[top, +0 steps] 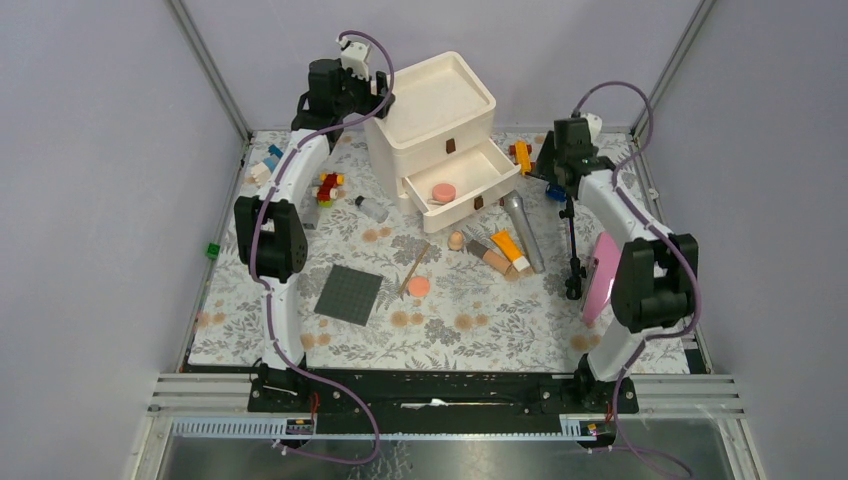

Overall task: Organize the makeup
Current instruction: Pick up the lipstick from the corner of the board.

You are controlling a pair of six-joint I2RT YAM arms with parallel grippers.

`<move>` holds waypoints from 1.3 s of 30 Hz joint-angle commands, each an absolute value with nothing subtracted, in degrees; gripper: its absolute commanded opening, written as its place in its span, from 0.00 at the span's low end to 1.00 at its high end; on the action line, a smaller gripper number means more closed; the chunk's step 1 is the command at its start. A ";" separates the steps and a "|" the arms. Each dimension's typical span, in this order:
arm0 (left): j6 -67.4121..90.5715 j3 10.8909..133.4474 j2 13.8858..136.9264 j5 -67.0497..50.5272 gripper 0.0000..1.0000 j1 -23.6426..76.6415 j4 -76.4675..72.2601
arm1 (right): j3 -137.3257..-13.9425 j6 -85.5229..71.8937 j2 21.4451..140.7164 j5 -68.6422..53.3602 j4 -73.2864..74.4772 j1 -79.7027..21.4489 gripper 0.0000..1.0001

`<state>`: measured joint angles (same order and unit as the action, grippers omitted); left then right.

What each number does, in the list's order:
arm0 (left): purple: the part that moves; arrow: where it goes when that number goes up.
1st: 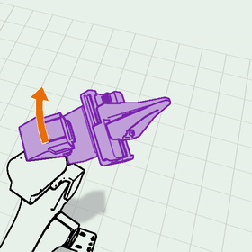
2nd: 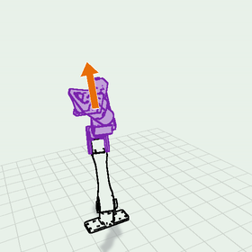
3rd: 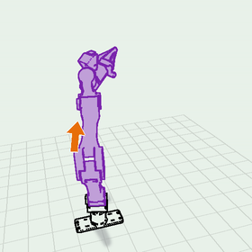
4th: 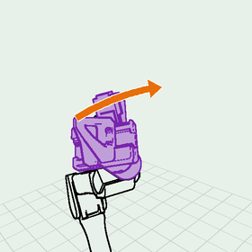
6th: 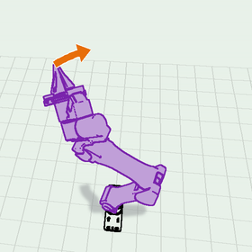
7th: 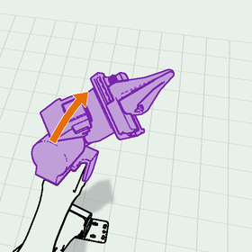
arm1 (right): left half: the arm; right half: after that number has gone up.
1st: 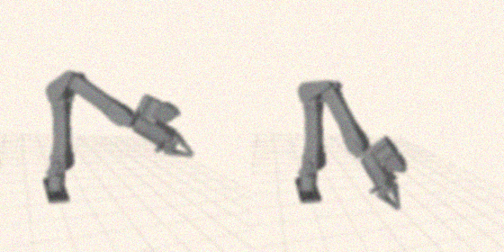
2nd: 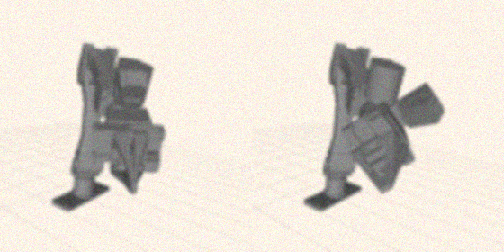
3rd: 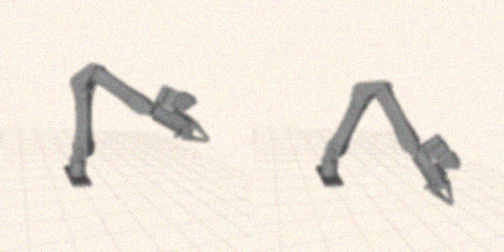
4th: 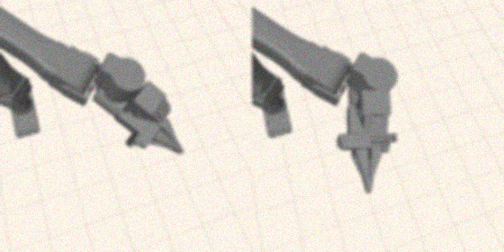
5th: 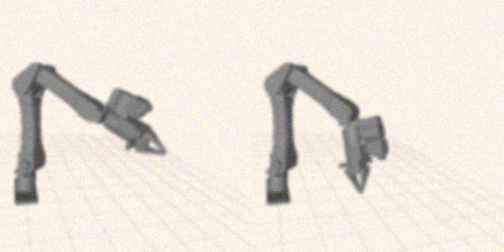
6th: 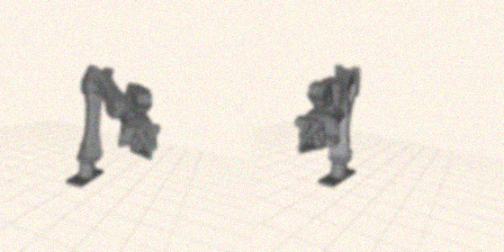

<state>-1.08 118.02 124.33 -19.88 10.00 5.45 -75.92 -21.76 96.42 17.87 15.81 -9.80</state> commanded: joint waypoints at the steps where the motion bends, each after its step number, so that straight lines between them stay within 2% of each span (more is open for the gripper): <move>1: -3.73 117.48 125.28 -18.66 0.73 12.13 10.30 | -90.35 -20.75 104.20 12.09 19.69 -8.22 0.69; 10: -4.64 118.14 125.81 -17.29 0.73 12.13 11.24 | -119.07 -25.66 124.81 2.75 31.71 -5.89 0.60; 17: -4.89 118.31 125.84 -17.14 0.73 11.96 11.51 | -141.72 -28.52 141.50 -5.28 42.41 -5.89 0.48; 20: -4.75 118.33 125.79 -17.47 0.73 11.79 11.45 | -142.00 -29.32 143.47 -8.28 42.38 -5.97 0.45; 28: -4.33 118.75 126.38 -18.13 0.74 11.78 11.63 | -133.62 -28.57 141.62 -10.99 39.61 -6.11 0.44; 39: -4.39 119.70 127.07 -18.41 0.74 11.73 12.37 | -138.97 -25.72 147.76 -8.87 46.05 -7.42 0.46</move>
<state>-3.18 119.07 124.27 -17.69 10.63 7.53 -134.65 -27.59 144.94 -9.17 41.82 -6.39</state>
